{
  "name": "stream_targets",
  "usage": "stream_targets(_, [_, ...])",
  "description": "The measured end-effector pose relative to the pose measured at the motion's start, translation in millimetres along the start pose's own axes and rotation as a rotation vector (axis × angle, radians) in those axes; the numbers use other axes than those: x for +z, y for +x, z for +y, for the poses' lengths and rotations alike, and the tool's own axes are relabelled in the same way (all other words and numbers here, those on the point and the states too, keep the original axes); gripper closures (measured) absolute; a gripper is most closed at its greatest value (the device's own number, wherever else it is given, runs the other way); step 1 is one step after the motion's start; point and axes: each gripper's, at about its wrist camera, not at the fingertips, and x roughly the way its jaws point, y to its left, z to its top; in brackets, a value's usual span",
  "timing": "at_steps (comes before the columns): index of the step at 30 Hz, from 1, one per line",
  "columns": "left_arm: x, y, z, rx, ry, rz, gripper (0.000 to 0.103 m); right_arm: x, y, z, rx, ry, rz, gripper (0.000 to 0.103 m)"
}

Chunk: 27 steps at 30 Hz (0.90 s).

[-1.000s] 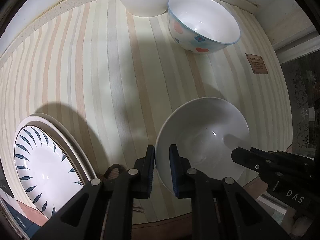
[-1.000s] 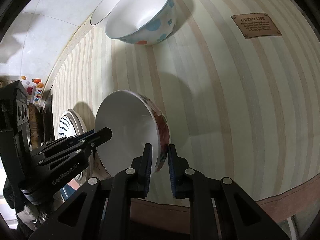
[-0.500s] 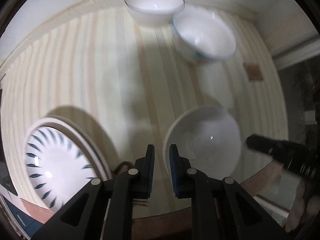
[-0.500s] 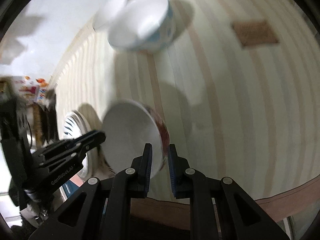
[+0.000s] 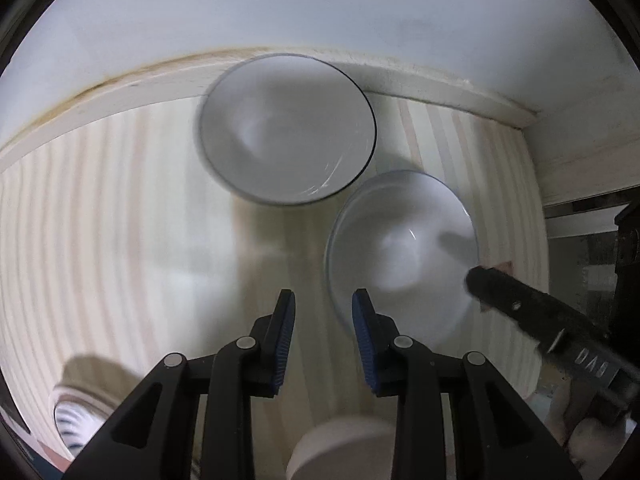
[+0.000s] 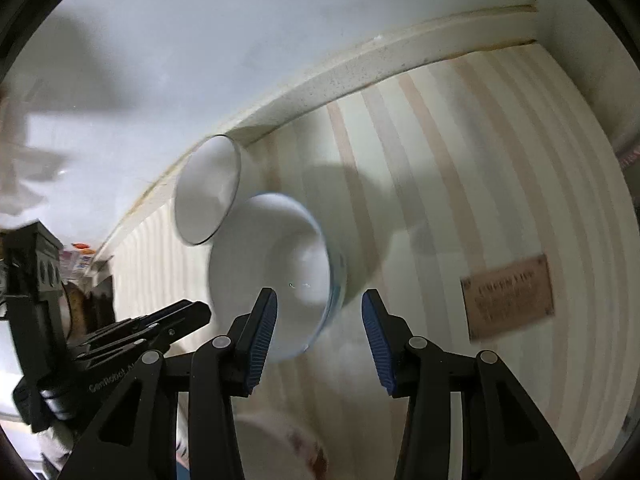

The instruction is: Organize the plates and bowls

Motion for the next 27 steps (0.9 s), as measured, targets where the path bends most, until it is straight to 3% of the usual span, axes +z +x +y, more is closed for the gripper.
stream_targets(1, [2.9, 3.7, -2.5, 0.007, 0.007, 0.004, 0.077, 2.9, 8.0, -0.6, -0.012, 0.000, 0.016, 0.064])
stream_targets(3, [8.1, 13.7, -8.1, 0.027, 0.029, 0.007, 0.087, 3.7, 24.5, -0.4, -0.014, -0.002, 0.048, 0.083])
stream_targets(5, [10.7, 20.7, -11.6, 0.034, 0.046, 0.012, 0.094, 3.5, 33.4, -1.8, -0.035, 0.001, 0.060, 0.089])
stream_targets(16, [-0.7, -6.6, -15.2, 0.030, 0.082, -0.038, 0.094, -6.8, 18.6, 7.3, -0.054, -0.024, 0.012, 0.090])
stream_targets(21, [-28.2, -47.5, -12.3, 0.003, 0.101, -0.076, 0.094, -25.0, -18.4, 14.6, -0.033, -0.052, -0.004, 0.090])
stream_targets(27, [-70.1, -80.5, -6.3, -0.024, 0.121, -0.080, 0.094, -69.7, -57.1, 31.9, -0.016, -0.087, -0.004, 0.089])
